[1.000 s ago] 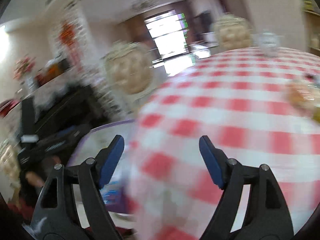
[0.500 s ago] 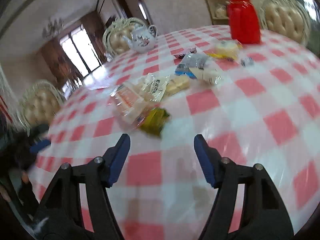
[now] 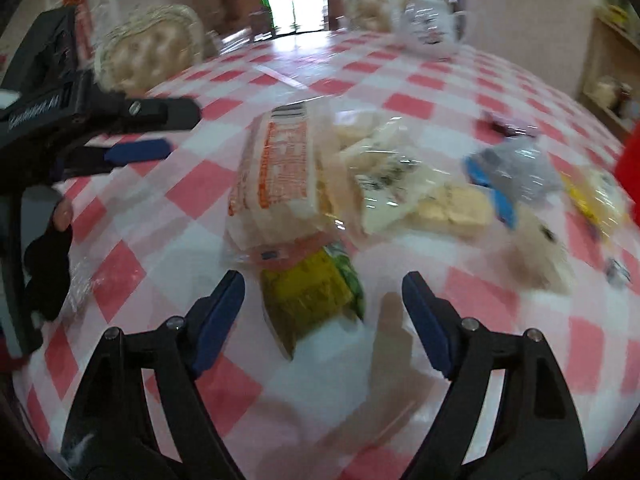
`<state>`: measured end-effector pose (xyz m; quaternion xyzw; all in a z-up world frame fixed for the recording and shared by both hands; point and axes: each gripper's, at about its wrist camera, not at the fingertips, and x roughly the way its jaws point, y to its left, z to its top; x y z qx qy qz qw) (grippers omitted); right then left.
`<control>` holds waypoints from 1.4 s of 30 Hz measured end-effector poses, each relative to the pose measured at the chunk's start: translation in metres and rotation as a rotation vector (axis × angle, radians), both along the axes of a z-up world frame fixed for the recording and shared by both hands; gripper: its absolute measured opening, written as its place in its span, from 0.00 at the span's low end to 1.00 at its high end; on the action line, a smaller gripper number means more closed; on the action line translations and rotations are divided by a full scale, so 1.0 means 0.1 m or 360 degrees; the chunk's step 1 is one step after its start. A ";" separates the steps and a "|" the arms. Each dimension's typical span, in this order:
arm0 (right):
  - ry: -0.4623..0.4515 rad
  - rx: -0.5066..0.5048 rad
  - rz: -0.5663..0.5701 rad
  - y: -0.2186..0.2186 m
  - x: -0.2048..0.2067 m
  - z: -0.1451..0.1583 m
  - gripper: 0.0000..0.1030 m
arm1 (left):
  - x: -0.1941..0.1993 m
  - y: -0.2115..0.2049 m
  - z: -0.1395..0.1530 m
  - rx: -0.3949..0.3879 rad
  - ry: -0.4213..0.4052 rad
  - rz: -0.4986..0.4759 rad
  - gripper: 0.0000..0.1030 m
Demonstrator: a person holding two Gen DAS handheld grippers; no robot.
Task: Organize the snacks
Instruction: 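Grasp the small yellow-green packet with the right gripper while left grasps the orange-printed bread packet, then carry the bread packet and yellow-green packet over the white box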
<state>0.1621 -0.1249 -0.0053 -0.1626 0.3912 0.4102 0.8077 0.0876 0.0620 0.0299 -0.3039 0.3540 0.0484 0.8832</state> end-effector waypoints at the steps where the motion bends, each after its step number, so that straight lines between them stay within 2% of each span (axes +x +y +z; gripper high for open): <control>1: 0.0001 -0.0014 0.0061 0.05 -0.02 -0.01 0.81 | 0.00 0.03 -0.02 -0.0027 0.0015 0.0010 0.84; 3: 0.0004 -0.0055 0.0128 0.12 -0.06 -0.04 0.79 | 0.02 0.08 -0.07 -0.0089 0.0049 0.0011 0.84; 4: -0.0046 -0.0095 0.0136 0.16 -0.09 -0.04 0.72 | 0.03 0.09 -0.08 -0.0099 0.0061 0.0001 0.84; 6: -0.0055 -0.0079 0.0142 0.14 -0.15 -0.02 0.50 | 0.02 0.07 -0.09 -0.0094 0.0069 -0.0014 0.84; 8: -0.0083 -0.0125 0.0083 0.09 -0.24 -0.01 0.45 | 0.02 0.04 -0.10 -0.0090 0.0075 -0.0045 0.84; 10: -0.0116 -0.0151 0.0030 -0.01 -0.42 0.01 0.43 | 0.04 -0.03 -0.12 -0.0088 0.0087 -0.0071 0.85; 14: -0.0121 -0.0093 -0.0203 -0.27 -0.64 0.08 0.43 | 0.13 -0.30 -0.12 0.0069 0.0156 -0.0098 0.85; 17: -0.0064 0.0050 -0.0445 -0.48 -0.67 0.18 0.43 | 0.22 -0.42 -0.08 0.0115 0.0191 -0.0038 0.85; 19: -0.0039 0.0138 -0.0543 -0.57 -0.70 0.23 0.43 | 0.33 -0.49 -0.01 0.0156 0.0208 0.0076 0.85; 22: -0.0010 0.0240 -0.0603 -0.62 -0.75 0.27 0.43 | 0.54 -0.60 -0.03 0.0236 0.0310 0.0168 0.85; 25: 0.0032 0.0305 -0.0630 -0.62 -0.77 0.28 0.43 | 0.71 -0.72 -0.12 0.0307 0.0375 0.0146 0.85; 27: 0.0041 0.0320 -0.0628 -0.62 -0.79 0.27 0.43 | 0.80 -0.86 -0.19 0.0486 0.0407 0.0067 0.84; 30: 0.0058 0.0333 -0.0646 -0.66 -0.78 0.25 0.43 | 0.79 -0.95 -0.25 0.0696 0.0387 -0.0087 0.49; 31: 0.0061 0.0341 -0.0657 -0.69 -0.77 0.25 0.43 | 0.77 -0.95 -0.25 0.0750 0.0373 -0.0114 0.47; 34: 0.0075 0.0359 -0.0705 -0.77 -0.76 0.23 0.43 | 0.68 -0.86 -0.25 0.0746 0.0350 -0.0222 0.46; 36: 0.0075 0.0373 -0.0730 -0.81 -0.75 0.24 0.43 | 0.58 -0.74 -0.20 0.0642 0.0330 -0.0277 0.45; 37: 0.0073 0.0380 -0.0735 -0.82 -0.74 0.24 0.43 | 0.55 -0.73 -0.18 0.0628 0.0321 -0.0284 0.45; 40: 0.0060 0.0407 -0.0745 -0.83 -0.78 0.27 0.43 | 0.35 -0.70 -0.06 0.0657 0.0259 -0.0307 0.45; 42: 0.0048 0.0422 -0.0762 -0.85 -0.81 0.28 0.43 | 0.23 -0.65 0.00 0.0630 0.0219 -0.0335 0.45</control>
